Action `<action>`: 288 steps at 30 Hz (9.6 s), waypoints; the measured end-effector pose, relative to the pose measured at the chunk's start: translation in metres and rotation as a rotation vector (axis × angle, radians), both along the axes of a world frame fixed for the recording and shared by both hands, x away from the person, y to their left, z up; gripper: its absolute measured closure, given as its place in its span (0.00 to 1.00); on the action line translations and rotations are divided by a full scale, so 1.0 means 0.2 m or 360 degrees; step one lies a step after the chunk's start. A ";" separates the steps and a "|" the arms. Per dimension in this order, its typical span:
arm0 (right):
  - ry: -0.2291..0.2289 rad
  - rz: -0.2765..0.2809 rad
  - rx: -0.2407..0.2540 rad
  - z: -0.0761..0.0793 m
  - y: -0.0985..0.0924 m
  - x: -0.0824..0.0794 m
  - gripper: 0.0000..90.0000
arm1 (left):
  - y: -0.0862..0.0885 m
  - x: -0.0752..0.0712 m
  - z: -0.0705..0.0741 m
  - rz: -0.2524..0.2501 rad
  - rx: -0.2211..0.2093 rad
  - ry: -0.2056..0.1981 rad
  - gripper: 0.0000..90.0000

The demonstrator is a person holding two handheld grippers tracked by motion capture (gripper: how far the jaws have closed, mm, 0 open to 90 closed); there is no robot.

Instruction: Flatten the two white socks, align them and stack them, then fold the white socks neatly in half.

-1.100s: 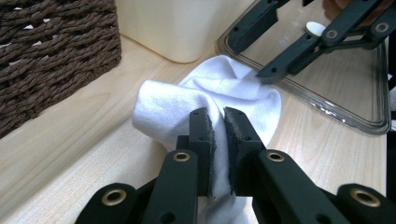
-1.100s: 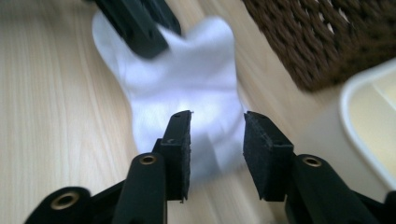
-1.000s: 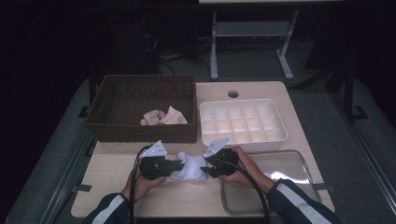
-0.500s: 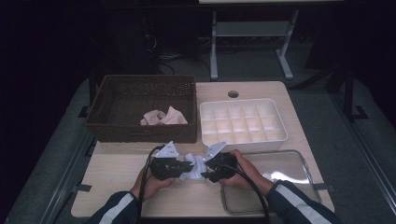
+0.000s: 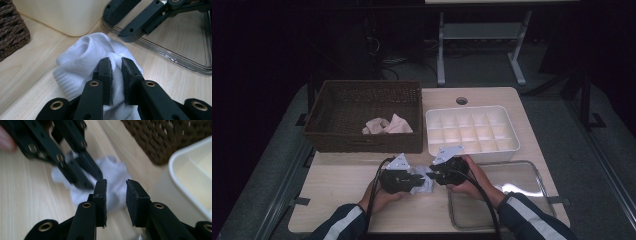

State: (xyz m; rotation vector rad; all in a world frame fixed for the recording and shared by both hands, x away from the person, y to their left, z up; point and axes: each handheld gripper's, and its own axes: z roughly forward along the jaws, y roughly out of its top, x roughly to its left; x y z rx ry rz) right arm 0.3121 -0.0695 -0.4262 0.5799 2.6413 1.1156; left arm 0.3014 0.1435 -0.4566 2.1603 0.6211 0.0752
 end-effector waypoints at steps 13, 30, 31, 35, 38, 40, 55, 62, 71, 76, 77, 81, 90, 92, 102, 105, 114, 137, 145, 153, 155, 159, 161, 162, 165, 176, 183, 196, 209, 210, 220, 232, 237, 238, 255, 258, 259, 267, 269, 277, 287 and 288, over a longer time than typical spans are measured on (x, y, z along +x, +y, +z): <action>-0.0032 0.0041 -0.0078 -0.08 0.12 0.05 0.90 | -0.01 -0.03 0.00 -0.0011 0.0000 -0.0001 0.84; 0.0033 0.0002 -0.0105 -0.11 0.09 0.06 0.90 | 0.12 -0.07 0.04 -0.0044 0.0012 0.0008 0.84; 0.0049 -0.0010 -0.0090 -0.11 0.09 0.06 0.90 | 0.10 -0.08 0.03 -0.0072 0.0015 0.0007 0.84; 0.0048 -0.0022 -0.0097 -0.11 0.08 0.06 0.90 | 0.01 -0.07 0.01 -0.0133 0.0009 0.0005 0.84; 0.0062 -0.0035 -0.0089 -0.12 0.07 0.06 0.90 | -0.04 -0.08 0.00 -0.0148 0.0038 -0.0029 0.83; 0.0067 -0.0049 -0.0086 -0.11 0.06 0.06 0.89 | -0.05 -0.08 0.00 -0.0170 0.0074 -0.0056 0.84; 0.0081 0.0022 -0.0092 -0.07 0.04 0.00 0.74 | 0.07 -0.09 0.06 -0.0097 0.0027 -0.0041 0.59; 0.0103 -0.0051 -0.0116 -0.09 0.04 0.01 0.58 | 0.10 -0.02 -0.01 0.0085 0.0059 0.0054 0.46; 0.0189 -0.0149 -0.0080 -0.10 0.01 0.02 0.46 | 0.06 -0.03 -0.02 0.0042 0.0071 0.0083 0.39; 0.0227 -0.0166 -0.0064 -0.11 0.02 0.02 0.46 | 0.08 -0.04 0.01 0.0104 0.0035 0.0030 0.38; 0.0227 -0.0164 -0.0067 -0.11 0.02 0.02 0.46 | 0.08 -0.03 0.01 0.0116 0.0009 0.0039 0.38; 0.0233 -0.0158 -0.0072 -0.10 0.01 0.02 0.46 | 0.10 0.02 0.01 0.0186 -0.0020 0.0020 0.40; 0.0262 -0.0160 -0.0058 -0.12 0.00 0.03 0.41 | 0.00 -0.04 -0.04 0.0047 0.0108 0.0023 0.35; 0.0273 -0.0154 -0.0054 -0.12 0.00 0.03 0.40 | 0.00 -0.05 -0.05 0.0046 0.0121 0.0018 0.37; 0.0435 -0.0073 0.0005 -0.16 0.04 0.05 0.30 | 0.08 -0.13 -0.04 0.0027 0.0188 -0.0045 0.35; 0.0486 -0.0045 0.0005 -0.17 0.05 0.07 0.32 | 0.07 -0.12 -0.04 0.0018 0.0197 -0.0043 0.33; 0.0640 0.0160 0.0060 -0.18 0.06 0.09 0.62 | 0.09 -0.10 -0.05 -0.0004 0.0173 -0.0029 0.29; 0.0280 0.0205 -0.0020 -0.06 0.01 0.02 0.69 | 0.46 0.04 -0.09 0.0131 0.0248 -0.0149 0.17; 0.0252 0.0223 -0.0024 -0.04 0.00 0.01 0.69 | 0.46 0.05 -0.10 0.0124 0.0214 -0.0163 0.17; 0.0242 0.0230 -0.0025 -0.01 -0.01 0.01 0.69 | 0.46 0.06 -0.10 0.0128 0.0222 -0.0166 0.17; 0.0246 0.0225 -0.0023 0.00 -0.02 0.01 0.69 | 0.46 0.06 -0.10 0.0130 0.0221 -0.0165 0.17; 0.0237 0.0228 -0.0027 0.01 -0.04 0.01 0.69 | 0.45 0.06 -0.10 0.0139 0.0214 -0.0161 0.17; 0.0228 0.0231 -0.0030 0.01 -0.04 0.01 0.69 | 0.45 0.06 -0.10 0.0142 0.0217 -0.0164 0.17; 0.0234 0.0222 -0.0033 0.02 -0.05 0.01 0.69 | 0.45 0.06 -0.10 0.0136 0.0226 -0.0166 0.16; 0.0223 0.0225 -0.0044 0.03 -0.06 0.00 0.69 | 0.45 0.06 -0.10 0.0136 0.0225 -0.0164 0.16; 0.0176 0.0156 -0.0004 0.15 -0.16 0.00 0.69 | 0.44 0.07 -0.10 0.0137 0.0230 -0.0162 0.16; 0.0166 0.0101 0.0023 0.20 -0.22 0.02 0.69 | 0.44 0.07 -0.10 0.0137 0.0228 -0.0163 0.16; 0.0092 0.0046 0.0036 0.33 -0.33 0.04 0.69 | 0.44 0.07 -0.10 0.0140 0.0229 -0.0163 0.16; -0.0041 -0.0180 -0.0105 0.47 -0.45 0.22 0.69 | 0.44 0.07 -0.10 0.0142 0.0231 -0.0169 0.16; -0.0031 -0.0190 -0.0108 0.47 -0.45 0.24 0.69 | 0.44 0.07 -0.09 0.0142 0.0234 -0.0167 0.16; 0.0004 -0.0271 -0.0359 0.34 -0.36 0.40 0.69 | 0.44 0.07 -0.10 0.0139 0.0240 -0.0175 0.16; 0.0025 -0.0230 -0.0514 0.25 -0.26 0.46 0.69 | 0.43 0.07 -0.10 0.0143 0.0235 -0.0165 0.16; 0.0091 -0.0186 -0.0559 0.18 -0.23 0.47 0.69 | 0.43 0.07 -0.09 0.0138 0.0243 -0.0172 0.16; 0.0094 -0.0180 -0.0553 0.18 -0.24 0.47 0.69 | 0.43 0.07 -0.09 0.0136 0.0242 -0.0173 0.16; 0.0354 -0.0159 -0.0573 0.11 -0.22 0.53 0.70 | 0.42 0.07 -0.10 0.0144 0.0232 -0.0164 0.16; 0.0377 -0.0159 -0.0598 0.11 -0.21 0.54 0.70 | 0.42 0.07 -0.10 0.0144 0.0233 -0.0165 0.16; 0.0376 -0.0153 -0.0606 0.11 -0.21 0.54 0.70 | 0.42 0.07 -0.10 0.0143 0.0235 -0.0165 0.16; 0.0411 -0.0140 -0.0602 0.09 -0.21 0.55 0.70 | 0.42 0.07 -0.10 0.0144 0.0235 -0.0166 0.16; 0.0423 -0.0140 -0.0614 0.09 -0.20 0.56 0.70 | 0.42 0.07 -0.10 0.0144 0.0238 -0.0166 0.16; 0.0455 -0.0130 -0.0595 0.07 -0.20 0.57 0.70 | 0.41 0.07 -0.10 0.0149 0.0229 -0.0164 0.16; 0.0498 -0.0119 -0.0581 0.06 -0.20 0.58 0.68 | 0.41 0.08 -0.10 0.0149 0.0228 -0.0164 0.16; 0.0482 -0.0126 -0.0591 0.08 -0.20 0.57 0.66 | 0.41 0.08 -0.10 0.0149 0.0226 -0.0164 0.16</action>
